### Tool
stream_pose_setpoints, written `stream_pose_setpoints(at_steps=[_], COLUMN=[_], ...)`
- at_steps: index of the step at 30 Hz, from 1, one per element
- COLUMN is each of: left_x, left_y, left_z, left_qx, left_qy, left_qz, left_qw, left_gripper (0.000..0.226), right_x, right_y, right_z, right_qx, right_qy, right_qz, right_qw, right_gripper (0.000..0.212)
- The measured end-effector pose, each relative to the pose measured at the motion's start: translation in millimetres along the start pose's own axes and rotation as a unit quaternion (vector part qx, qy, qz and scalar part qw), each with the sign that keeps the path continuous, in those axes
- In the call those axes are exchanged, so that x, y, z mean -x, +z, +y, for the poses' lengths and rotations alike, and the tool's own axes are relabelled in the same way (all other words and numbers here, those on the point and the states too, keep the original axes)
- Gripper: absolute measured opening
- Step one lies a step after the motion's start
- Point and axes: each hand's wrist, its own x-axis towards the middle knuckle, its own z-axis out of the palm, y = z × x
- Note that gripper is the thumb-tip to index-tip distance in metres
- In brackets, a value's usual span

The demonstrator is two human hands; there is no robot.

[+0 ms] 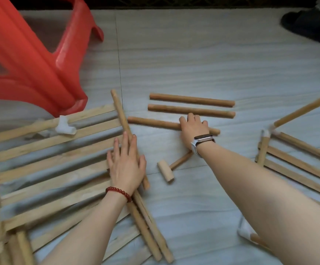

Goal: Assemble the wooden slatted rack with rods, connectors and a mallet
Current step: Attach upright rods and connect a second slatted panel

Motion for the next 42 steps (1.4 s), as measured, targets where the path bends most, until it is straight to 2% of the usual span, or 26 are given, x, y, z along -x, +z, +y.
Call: stream_pose_setpoints(at_steps=[6, 11, 14, 17, 21, 23, 25, 28, 30, 32, 35, 42], left_x=[6, 15, 28, 47, 100, 135, 164, 200, 208, 207, 205, 215], left_y=[-18, -52, -82, -117, -155, -160, -159, -142, -126, -113, -102, -93], left_z=[0, 12, 45, 97, 184, 227, 259, 291, 297, 295, 286, 284], left_qx=[0.054, 0.106, 0.145, 0.188, 0.179, 0.116, 0.029, -0.112, -0.161, -0.118, -0.013, 0.025], left_qy=[-0.007, 0.013, 0.071, 0.166, 0.316, 0.402, 0.458, 0.464, 0.459, 0.460, 0.451, 0.463], left_qz=[0.007, 0.087, 0.122, 0.137, 0.060, -0.014, -0.078, -0.152, -0.139, -0.101, -0.079, -0.104], left_qw=[0.999, 0.990, 0.979, 0.958, 0.930, 0.908, 0.885, 0.866, 0.863, 0.874, 0.889, 0.880], left_gripper=[0.054, 0.041, 0.033, 0.025, 0.022, 0.028, 0.038, 0.054, 0.047, 0.035, 0.028, 0.023], right_x=[18, 36, 63, 114, 238, 310, 363, 419, 439, 449, 446, 444], right_y=[4, -56, -115, -178, -226, -219, -198, -147, -117, -96, -83, -75], right_z=[-22, -19, 5, 45, 122, 161, 189, 230, 246, 255, 256, 255], right_qx=[-0.038, -0.173, -0.244, -0.293, -0.363, -0.380, -0.375, -0.332, -0.304, -0.284, -0.207, -0.162], right_qy=[-0.033, 0.012, 0.027, 0.000, 0.040, 0.065, 0.073, 0.110, 0.138, 0.132, 0.092, 0.066], right_qz=[-0.061, -0.030, 0.015, 0.107, 0.198, 0.223, 0.216, 0.177, 0.135, 0.090, 0.057, 0.076], right_qw=[0.997, 0.984, 0.969, 0.950, 0.910, 0.895, 0.898, 0.920, 0.933, 0.945, 0.972, 0.982], right_gripper=[0.037, 0.028, 0.032, 0.034, 0.019, 0.020, 0.026, 0.019, 0.024, 0.023, 0.020, 0.022])
